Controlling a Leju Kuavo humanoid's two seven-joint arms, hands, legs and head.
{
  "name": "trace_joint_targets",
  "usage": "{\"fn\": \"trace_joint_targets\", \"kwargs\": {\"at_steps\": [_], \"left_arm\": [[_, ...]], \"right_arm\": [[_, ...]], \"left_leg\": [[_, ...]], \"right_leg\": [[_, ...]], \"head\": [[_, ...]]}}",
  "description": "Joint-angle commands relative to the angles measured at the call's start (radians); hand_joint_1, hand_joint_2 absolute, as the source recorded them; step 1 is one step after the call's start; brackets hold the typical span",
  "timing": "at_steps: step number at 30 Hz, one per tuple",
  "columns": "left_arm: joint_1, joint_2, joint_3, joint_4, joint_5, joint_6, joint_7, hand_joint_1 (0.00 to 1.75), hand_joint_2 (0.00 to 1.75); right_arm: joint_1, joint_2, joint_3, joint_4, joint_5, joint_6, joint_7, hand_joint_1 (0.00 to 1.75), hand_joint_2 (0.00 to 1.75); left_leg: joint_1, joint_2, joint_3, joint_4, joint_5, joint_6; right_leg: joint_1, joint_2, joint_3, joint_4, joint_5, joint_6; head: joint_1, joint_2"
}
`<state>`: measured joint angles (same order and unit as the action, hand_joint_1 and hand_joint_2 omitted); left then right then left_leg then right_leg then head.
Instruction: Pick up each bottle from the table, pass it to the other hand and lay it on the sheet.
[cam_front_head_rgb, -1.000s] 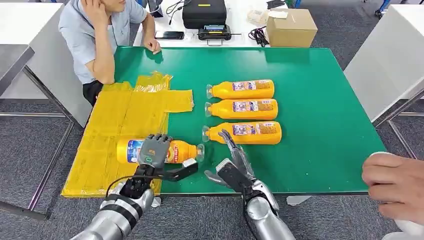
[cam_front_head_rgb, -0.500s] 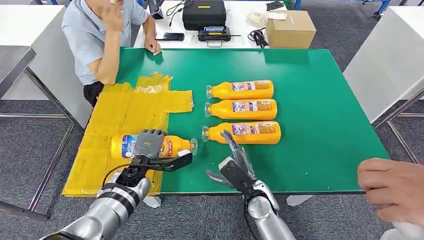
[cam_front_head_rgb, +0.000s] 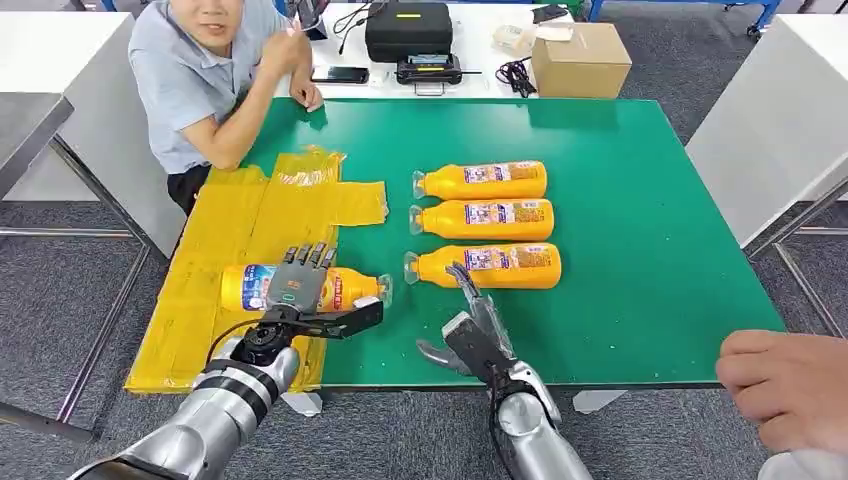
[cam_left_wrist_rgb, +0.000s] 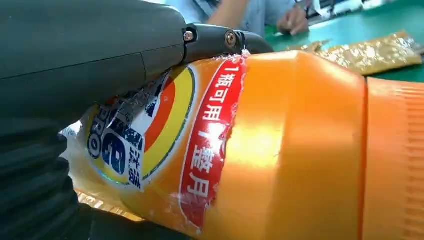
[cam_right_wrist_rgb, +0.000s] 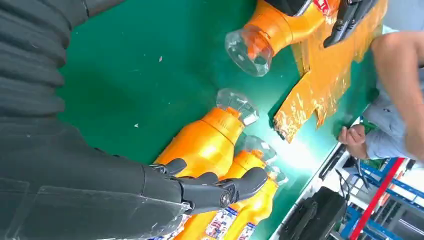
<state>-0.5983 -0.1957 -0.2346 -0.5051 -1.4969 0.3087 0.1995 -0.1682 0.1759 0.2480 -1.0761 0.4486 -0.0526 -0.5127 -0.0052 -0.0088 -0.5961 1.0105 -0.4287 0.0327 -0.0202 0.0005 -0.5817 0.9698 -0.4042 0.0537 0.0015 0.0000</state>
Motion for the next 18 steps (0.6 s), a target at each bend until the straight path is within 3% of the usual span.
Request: {"fn": "trace_joint_targets", "kwargs": {"at_steps": [1,18], "left_arm": [[0.012,0.005,0.041,0.12,0.018,-0.099,-0.03,0.0,1.75],[0.026,0.001,0.065,0.153,0.076,-0.196,-0.101,0.0,1.75]], "right_arm": [[-0.043,0.003,-0.042,0.068,0.001,0.008,0.0,0.0,1.75],[-0.061,0.006,-0.048,0.101,0.011,0.01,-0.007,0.0,1.75]], "left_leg": [[0.001,0.004,0.004,-0.002,-0.001,-0.002],[0.0,0.003,0.006,-0.002,-0.001,-0.001]], "right_leg": [[0.001,0.003,0.003,-0.002,0.001,-0.002],[0.0,0.003,0.005,-0.002,0.0,-0.001]], "head": [[0.0,0.0],[0.0,0.0]]}}
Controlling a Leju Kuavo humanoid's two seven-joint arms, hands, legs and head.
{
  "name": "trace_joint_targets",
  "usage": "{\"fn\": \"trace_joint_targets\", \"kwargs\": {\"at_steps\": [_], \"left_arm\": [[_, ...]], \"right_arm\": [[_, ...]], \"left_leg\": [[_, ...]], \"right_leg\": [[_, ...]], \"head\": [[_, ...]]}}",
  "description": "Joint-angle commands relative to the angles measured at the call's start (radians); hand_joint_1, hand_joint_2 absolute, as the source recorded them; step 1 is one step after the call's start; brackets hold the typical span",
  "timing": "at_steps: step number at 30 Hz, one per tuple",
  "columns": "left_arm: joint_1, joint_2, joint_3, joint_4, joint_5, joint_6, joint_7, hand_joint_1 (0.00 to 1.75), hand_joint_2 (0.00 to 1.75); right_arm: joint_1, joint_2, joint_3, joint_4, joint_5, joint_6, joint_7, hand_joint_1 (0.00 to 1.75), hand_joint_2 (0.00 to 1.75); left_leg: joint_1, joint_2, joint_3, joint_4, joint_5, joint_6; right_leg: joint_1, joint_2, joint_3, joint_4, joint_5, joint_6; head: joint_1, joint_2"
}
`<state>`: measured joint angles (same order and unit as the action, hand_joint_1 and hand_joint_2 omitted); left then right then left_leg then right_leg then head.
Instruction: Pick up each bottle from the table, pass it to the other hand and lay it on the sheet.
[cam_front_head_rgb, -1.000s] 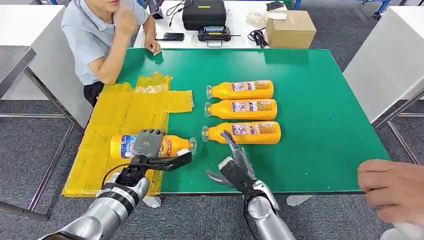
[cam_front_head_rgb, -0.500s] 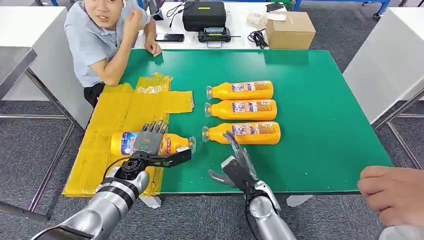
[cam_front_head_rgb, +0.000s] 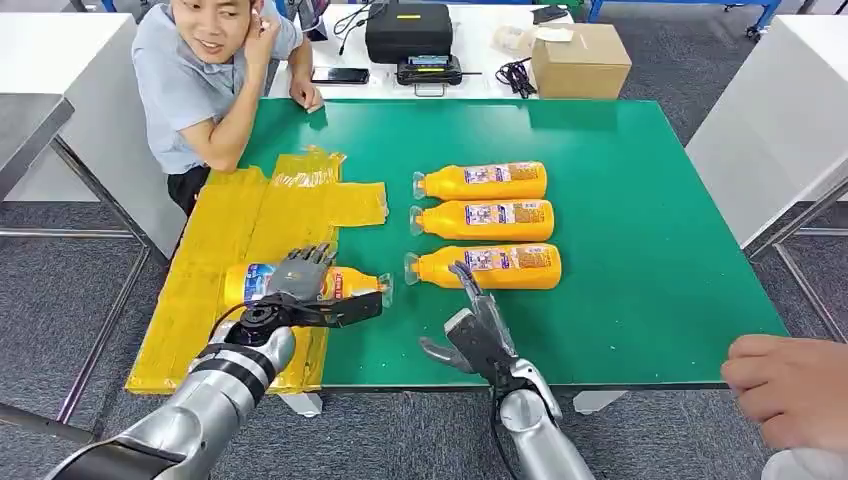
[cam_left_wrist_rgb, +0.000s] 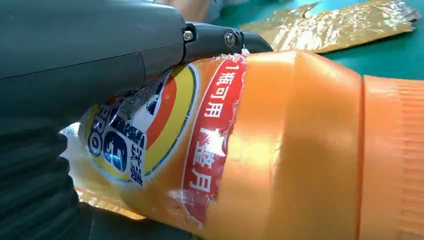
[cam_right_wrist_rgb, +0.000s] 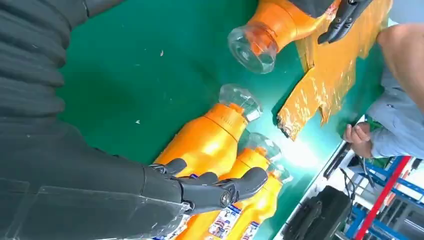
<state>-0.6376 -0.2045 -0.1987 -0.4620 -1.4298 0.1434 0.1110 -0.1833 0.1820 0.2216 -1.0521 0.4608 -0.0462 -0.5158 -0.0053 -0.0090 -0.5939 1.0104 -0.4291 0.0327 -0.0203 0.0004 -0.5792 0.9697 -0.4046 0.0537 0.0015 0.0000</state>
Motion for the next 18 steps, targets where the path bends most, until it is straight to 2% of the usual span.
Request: {"fn": "trace_joint_targets", "kwargs": {"at_steps": [1,18], "left_arm": [[0.065,0.01,0.029,0.11,0.009,-0.03,-0.012,0.0,1.75],[0.062,0.0,0.026,0.102,0.028,-0.007,-0.04,0.0,1.75]], "right_arm": [[-0.046,-0.001,-0.022,0.077,-0.001,0.003,-0.004,0.0,1.75],[-0.05,-0.003,-0.023,0.074,0.001,0.006,-0.009,0.0,1.75]], "left_leg": [[0.001,0.006,0.005,-0.003,0.0,-0.002],[0.0,0.002,0.005,-0.002,0.0,-0.001]], "right_leg": [[0.001,0.005,0.003,-0.003,0.001,-0.003],[0.0,0.002,0.004,-0.001,0.0,-0.001]], "head": [[0.0,0.0],[0.0,0.0]]}}
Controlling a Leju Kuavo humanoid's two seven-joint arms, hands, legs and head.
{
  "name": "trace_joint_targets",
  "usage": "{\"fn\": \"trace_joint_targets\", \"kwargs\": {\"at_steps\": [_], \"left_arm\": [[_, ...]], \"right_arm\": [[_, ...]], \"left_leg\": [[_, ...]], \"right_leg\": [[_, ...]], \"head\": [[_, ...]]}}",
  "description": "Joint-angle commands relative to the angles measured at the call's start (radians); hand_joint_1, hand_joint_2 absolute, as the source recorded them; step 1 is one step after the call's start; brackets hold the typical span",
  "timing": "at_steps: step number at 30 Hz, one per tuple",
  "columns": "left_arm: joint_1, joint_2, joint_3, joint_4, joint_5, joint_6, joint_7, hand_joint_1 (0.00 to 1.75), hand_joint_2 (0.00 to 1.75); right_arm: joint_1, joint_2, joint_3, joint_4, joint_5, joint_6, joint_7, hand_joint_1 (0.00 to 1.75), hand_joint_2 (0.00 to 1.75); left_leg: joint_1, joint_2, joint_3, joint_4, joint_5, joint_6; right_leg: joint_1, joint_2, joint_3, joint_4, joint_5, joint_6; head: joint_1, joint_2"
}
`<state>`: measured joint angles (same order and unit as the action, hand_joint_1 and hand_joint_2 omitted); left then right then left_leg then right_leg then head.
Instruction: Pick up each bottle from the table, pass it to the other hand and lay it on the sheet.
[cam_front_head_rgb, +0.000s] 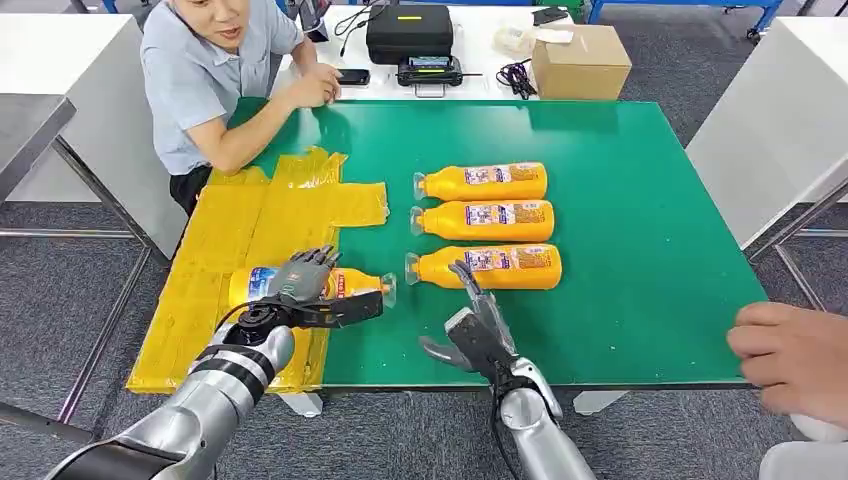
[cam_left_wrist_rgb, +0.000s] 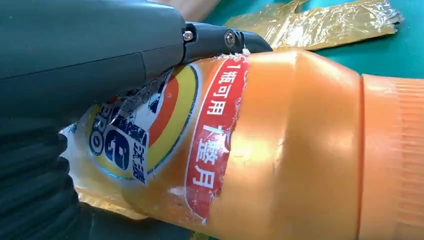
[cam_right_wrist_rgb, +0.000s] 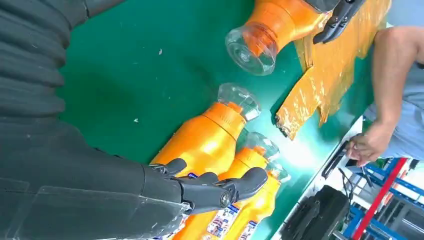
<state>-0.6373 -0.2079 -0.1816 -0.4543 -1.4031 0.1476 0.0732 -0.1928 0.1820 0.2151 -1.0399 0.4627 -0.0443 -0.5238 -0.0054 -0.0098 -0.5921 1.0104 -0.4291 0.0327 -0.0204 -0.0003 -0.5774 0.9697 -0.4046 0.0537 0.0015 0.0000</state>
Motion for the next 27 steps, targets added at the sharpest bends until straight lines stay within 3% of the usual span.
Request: {"fn": "trace_joint_targets", "kwargs": {"at_steps": [1,11,17,20,23,24,25,27], "left_arm": [[0.062,0.003,0.009,0.095,0.001,-0.011,-0.002,0.0,1.75],[0.062,0.003,0.009,0.095,0.001,-0.011,-0.002,0.0,1.75],[0.068,-0.004,0.026,0.07,0.04,0.107,-0.027,0.0,1.75],[0.064,0.004,-0.006,0.07,0.001,0.147,0.015,0.0,1.75],[0.055,-0.001,0.013,0.076,0.021,0.092,0.04,0.0,1.75],[0.05,0.015,-0.043,0.083,-0.045,0.1,0.052,0.0,1.75],[0.072,0.008,0.006,0.044,0.003,0.19,0.045,0.0,1.75],[0.083,-0.001,-0.012,0.025,-0.017,0.241,0.029,0.0,1.75]], "right_arm": [[-0.041,-0.003,-0.017,0.061,-0.001,0.004,-0.001,0.0,1.75],[-0.041,-0.003,-0.017,0.061,-0.001,0.004,-0.001,0.0,1.75],[-0.04,-0.005,-0.016,0.051,0.002,-0.003,-0.011,0.0,1.75],[-0.04,-0.004,-0.017,0.042,0.005,-0.008,-0.011,0.0,1.75],[-0.04,-0.003,-0.02,0.039,0.005,-0.005,-0.01,0.0,1.75],[-0.044,-0.001,-0.021,0.043,0.004,-0.002,-0.01,0.0,1.75],[-0.043,0.002,-0.022,0.041,0.004,0.0,-0.009,0.0,1.75],[-0.029,0.004,-0.02,0.026,0.012,-0.006,-0.011,0.0,1.75]], "left_leg": [[0.0,0.004,0.003,-0.003,0.0,-0.002],[0.0,0.004,0.003,-0.002,0.0,-0.001],[0.0,0.004,0.003,-0.002,0.0,-0.002],[0.0,0.002,0.002,-0.001,0.0,-0.001],[0.0,0.001,0.001,-0.001,0.001,-0.001],[0.0,0.0,0.001,-0.001,0.001,0.0],[0.001,0.001,0.001,-0.001,0.002,-0.001],[0.001,0.003,0.001,-0.002,0.001,-0.001]], "right_leg": [[0.001,0.004,0.002,-0.003,0.001,-0.002],[0.0,0.003,0.002,-0.002,0.001,-0.002],[0.0,0.003,0.001,-0.002,0.001,-0.002],[0.0,0.001,0.001,-0.001,0.001,-0.002],[0.001,0.001,0.0,-0.001,0.001,-0.002],[0.0,0.0,0.001,-0.001,0.001,-0.002],[0.001,0.001,0.0,-0.001,0.001,-0.003],[0.001,0.003,0.0,-0.002,0.002,-0.003]], "head": [[0.0,0.0],[0.0,0.0],[0.0,0.0],[0.0,0.0],[0.0,0.0],[0.0,0.0],[0.0,0.0],[0.0,0.0]]}}
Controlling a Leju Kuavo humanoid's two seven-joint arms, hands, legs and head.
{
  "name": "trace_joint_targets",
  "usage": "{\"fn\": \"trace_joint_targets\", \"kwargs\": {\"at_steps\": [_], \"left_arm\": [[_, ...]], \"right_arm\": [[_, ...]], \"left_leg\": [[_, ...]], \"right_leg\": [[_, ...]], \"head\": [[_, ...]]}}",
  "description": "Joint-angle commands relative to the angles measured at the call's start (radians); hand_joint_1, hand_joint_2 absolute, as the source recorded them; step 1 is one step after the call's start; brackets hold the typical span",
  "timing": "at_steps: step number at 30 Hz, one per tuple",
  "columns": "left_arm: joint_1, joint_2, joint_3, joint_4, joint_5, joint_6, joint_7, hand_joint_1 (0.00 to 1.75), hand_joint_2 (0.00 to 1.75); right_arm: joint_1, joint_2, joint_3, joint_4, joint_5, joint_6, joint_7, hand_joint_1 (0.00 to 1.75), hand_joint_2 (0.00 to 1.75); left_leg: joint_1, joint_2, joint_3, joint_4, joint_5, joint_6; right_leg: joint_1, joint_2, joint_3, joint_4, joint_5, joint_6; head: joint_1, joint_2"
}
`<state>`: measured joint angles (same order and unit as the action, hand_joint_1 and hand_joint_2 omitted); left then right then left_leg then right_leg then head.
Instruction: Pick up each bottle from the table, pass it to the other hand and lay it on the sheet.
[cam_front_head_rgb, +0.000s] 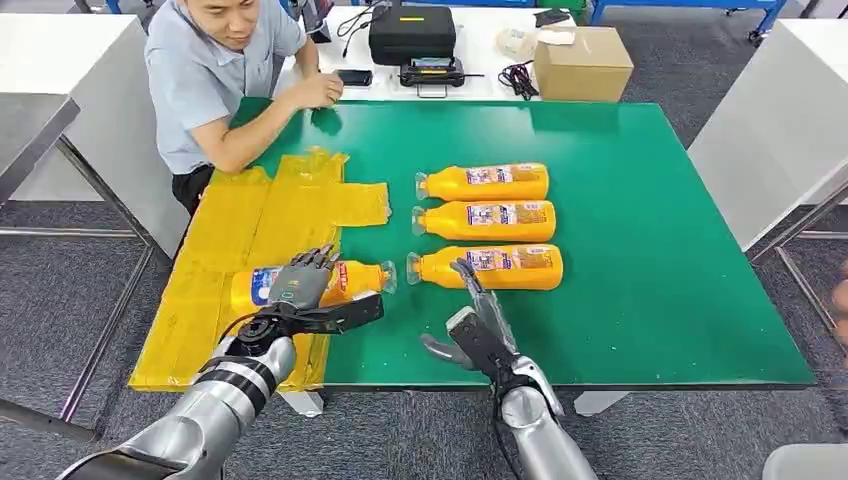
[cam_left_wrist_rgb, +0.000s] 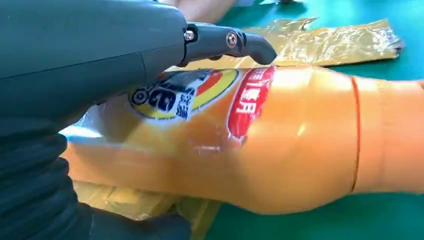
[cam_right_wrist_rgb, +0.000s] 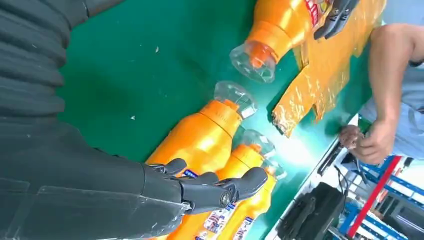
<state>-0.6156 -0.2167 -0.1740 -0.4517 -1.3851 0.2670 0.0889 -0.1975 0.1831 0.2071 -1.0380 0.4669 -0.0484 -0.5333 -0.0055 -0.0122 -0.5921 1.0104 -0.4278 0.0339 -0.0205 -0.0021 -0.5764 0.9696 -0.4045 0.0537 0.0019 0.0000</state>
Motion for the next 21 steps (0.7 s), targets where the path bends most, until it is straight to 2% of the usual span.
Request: {"fn": "trace_joint_targets", "kwargs": {"at_steps": [1,4,7,9,12,15,21], "left_arm": [[0.061,0.002,-0.021,0.019,-0.036,0.118,0.015,0.0,1.75],[0.07,-0.008,-0.02,-0.008,-0.031,0.123,0.007,0.0,1.75],[0.117,-0.035,-0.023,-0.116,0.012,0.213,-0.092,0.0,1.75],[0.207,-0.06,-0.033,-0.293,0.118,0.254,-0.193,0.0,1.75],[0.31,-0.065,-0.082,-0.479,0.199,0.299,-0.248,0.0,1.75],[0.371,-0.064,-0.114,-0.588,0.202,0.334,-0.253,0.0,1.75],[0.403,-0.069,-0.128,-0.671,0.197,0.402,-0.268,0.0,1.75]], "right_arm": [[-0.021,0.002,-0.012,0.021,0.008,-0.002,-0.001,0.0,1.75],[-0.014,0.001,-0.013,0.013,0.01,-0.002,-0.001,0.0,1.75],[0.014,-0.007,-0.003,-0.024,0.056,-0.048,-0.011,0.0,1.75],[0.055,-0.015,0.009,-0.096,0.097,-0.089,-0.018,0.0,1.75],[0.094,-0.022,0.007,-0.178,0.104,-0.096,-0.016,0.0,1.75],[0.116,-0.018,-0.007,-0.224,0.104,-0.098,-0.013,0.0,1.75],[0.119,0.014,-0.042,-0.217,0.046,-0.057,-0.007,0.0,1.75]], "left_leg": [[0.0,0.004,0.002,-0.002,0.0,-0.002],[0.001,0.002,0.001,-0.001,0.0,-0.002],[0.001,-0.001,0.001,-0.001,0.001,-0.002],[0.0,-0.002,0.0,0.0,0.0,-0.002],[0.0,-0.001,-0.003,0.0,0.0,-0.001],[0.0,-0.001,-0.006,0.001,-0.001,-0.001],[0.0,-0.001,-0.014,0.001,-0.001,-0.002]], "right_leg": [[0.0,0.004,0.001,-0.001,0.001,-0.002],[0.001,0.001,0.001,-0.001,0.0,-0.002],[0.001,-0.001,0.0,-0.001,0.001,-0.002],[0.0,-0.002,0.0,-0.001,0.0,-0.001],[0.0,-0.002,-0.003,0.0,-0.001,-0.001],[0.0,-0.001,-0.006,0.0,-0.001,-0.001],[0.0,-0.001,-0.015,0.0,-0.001,-0.001]], "head": [[0.0,0.0],[0.0,0.0],[0.0,0.0],[-0.001,0.0],[-0.001,0.0],[0.0,0.0],[-0.001,0.0]]}}
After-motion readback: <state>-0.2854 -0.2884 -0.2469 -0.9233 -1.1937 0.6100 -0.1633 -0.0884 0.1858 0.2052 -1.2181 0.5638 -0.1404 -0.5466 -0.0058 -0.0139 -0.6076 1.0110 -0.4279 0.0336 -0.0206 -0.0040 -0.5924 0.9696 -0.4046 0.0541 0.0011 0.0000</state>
